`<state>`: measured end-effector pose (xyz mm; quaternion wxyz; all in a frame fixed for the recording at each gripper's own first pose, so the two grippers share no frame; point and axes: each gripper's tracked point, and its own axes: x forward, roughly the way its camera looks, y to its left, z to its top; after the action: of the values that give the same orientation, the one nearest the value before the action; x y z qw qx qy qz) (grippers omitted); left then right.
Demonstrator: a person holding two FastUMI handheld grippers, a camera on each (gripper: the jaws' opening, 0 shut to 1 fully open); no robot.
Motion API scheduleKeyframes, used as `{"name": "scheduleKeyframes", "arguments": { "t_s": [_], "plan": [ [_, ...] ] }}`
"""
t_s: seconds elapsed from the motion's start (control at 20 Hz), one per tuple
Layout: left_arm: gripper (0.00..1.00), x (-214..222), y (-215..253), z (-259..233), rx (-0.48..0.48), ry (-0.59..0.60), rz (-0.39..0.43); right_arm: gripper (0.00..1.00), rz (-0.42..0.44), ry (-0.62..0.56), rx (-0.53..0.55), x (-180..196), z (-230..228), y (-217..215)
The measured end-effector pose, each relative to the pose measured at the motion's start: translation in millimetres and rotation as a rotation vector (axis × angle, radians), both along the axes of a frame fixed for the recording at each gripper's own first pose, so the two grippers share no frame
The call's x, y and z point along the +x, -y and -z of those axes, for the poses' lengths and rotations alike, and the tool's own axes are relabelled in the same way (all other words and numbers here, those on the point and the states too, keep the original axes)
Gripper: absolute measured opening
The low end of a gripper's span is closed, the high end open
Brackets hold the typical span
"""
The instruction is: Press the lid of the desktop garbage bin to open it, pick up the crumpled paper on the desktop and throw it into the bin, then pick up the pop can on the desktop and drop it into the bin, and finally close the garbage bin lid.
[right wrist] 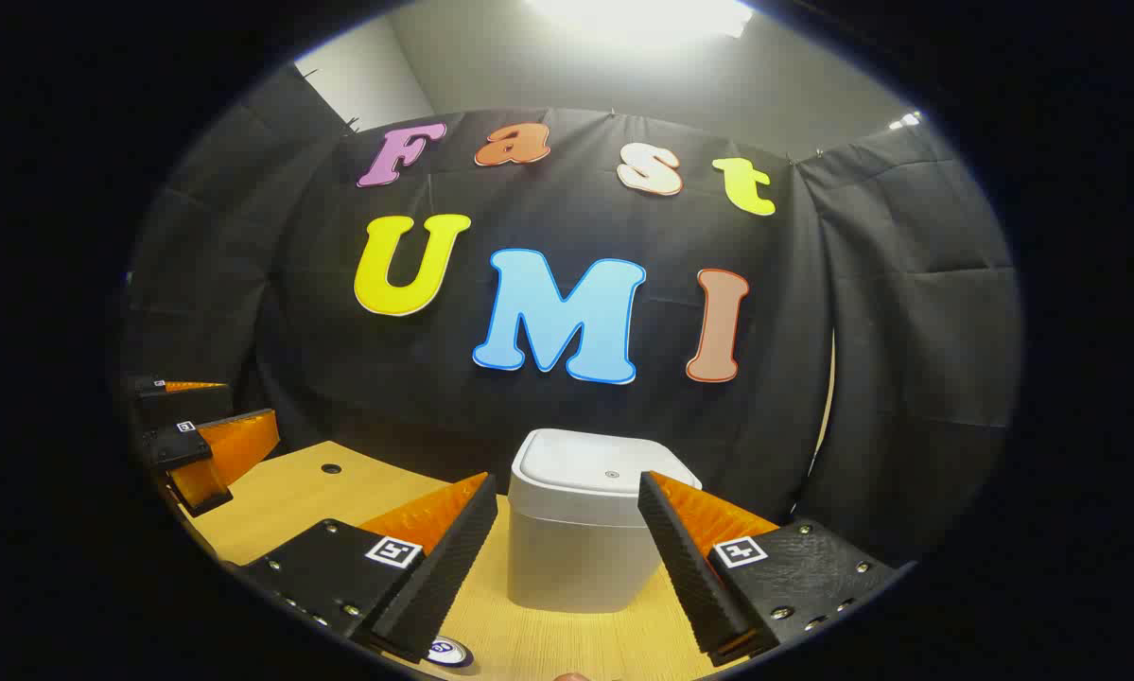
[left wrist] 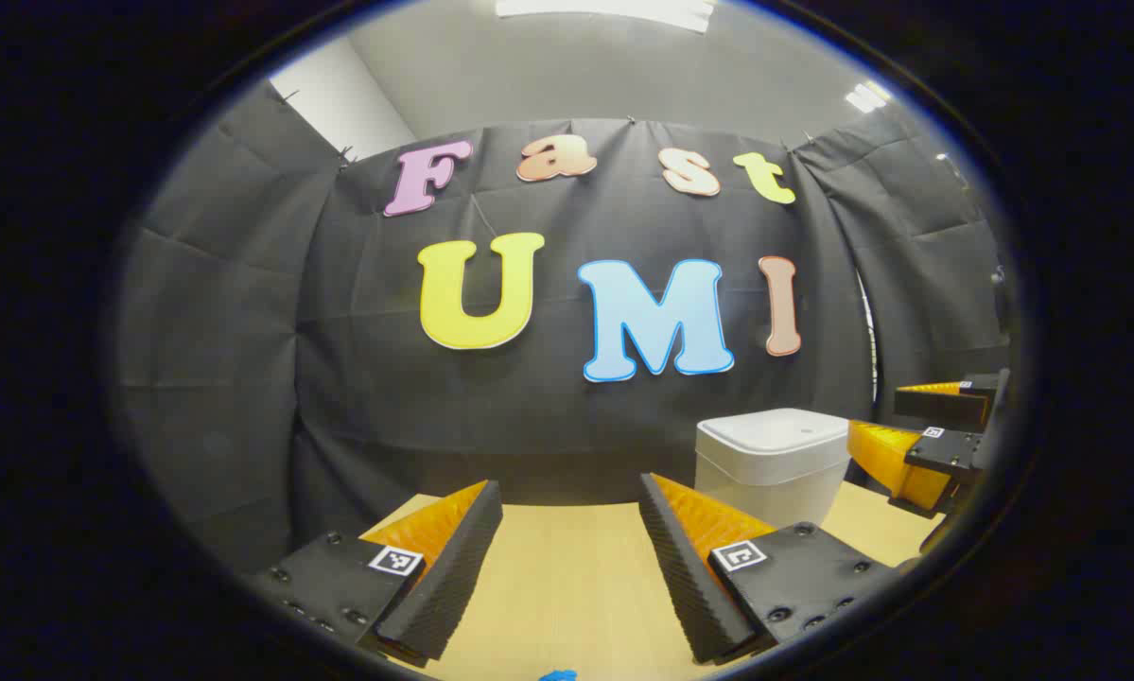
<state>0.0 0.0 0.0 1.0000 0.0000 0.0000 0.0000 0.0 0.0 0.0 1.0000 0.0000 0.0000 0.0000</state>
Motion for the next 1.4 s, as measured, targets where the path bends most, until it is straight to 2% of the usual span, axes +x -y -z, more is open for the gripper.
{"name": "scheduleKeyframes", "arguments": {
  "t_s": [0.35,0.5,0.55,0.7,0.75,0.8,0.95,1.0,1.15,1.2,1.25,1.4],
  "plan": [
    [0.96,-0.5,0.2,-2.6,0.022,0.0,0.008,0.96,0.002,-0.007,0.044,1.3,0.0,0.7],
    [0.96,-2.1,1.9,-5.2,0.032,0.0,0.016,0.9,0.008,-0.002,0.051,-0.9,-1.3,2.9],
    [0.96,-2.3,2.7,-6.4,0.032,0.004,0.018,0.82,0.007,0.0,0.054,-1.1,-2.8,3.6],
    [0.96,-3.3,8.0,-8.1,0.029,0.004,0.037,0.79,0.025,-0.007,0.059,0.9,-0.3,10.4],
    [0.96,0.2,13.2,-8.3,0.023,-0.001,0.046,0.66,0.03,-0.013,0.062,-2.3,2.0,11.4],
    [0.96,2.2,16.5,-6.0,0.016,-0.007,0.051,0.62,0.024,-0.017,0.063,-0.8,2.5,10.2],
    [0.96,5.0,21.3,1.1,-0.01,-0.023,0.065,0.63,0.018,-0.036,0.061,-1.7,9.9,8.3],
    [0.95,5.4,20.4,1.1,-0.014,-0.024,0.062,0.46,0.014,-0.041,0.062,0.2,11.0,10.8],
    [0.96,6.5,18.1,0.1,-0.011,-0.019,0.05,0.45,-0.019,-0.043,0.057,3.9,11.1,0.8],
    [0.96,6.6,17.8,-0.1,-0.01,-0.018,0.048,0.45,0.025,-0.043,0.054,7.1,11.5,9.6],
    [0.96,8.7,18.1,0.7,-0.01,-0.018,0.046,0.16,0.015,-0.032,0.065,5.7,9.6,10.8],
    [0.96,12.3,20.1,3.1,-0.012,-0.024,0.049,0.14,0.02,-0.044,0.086,11.6,13.9,13.2]
  ]
}}
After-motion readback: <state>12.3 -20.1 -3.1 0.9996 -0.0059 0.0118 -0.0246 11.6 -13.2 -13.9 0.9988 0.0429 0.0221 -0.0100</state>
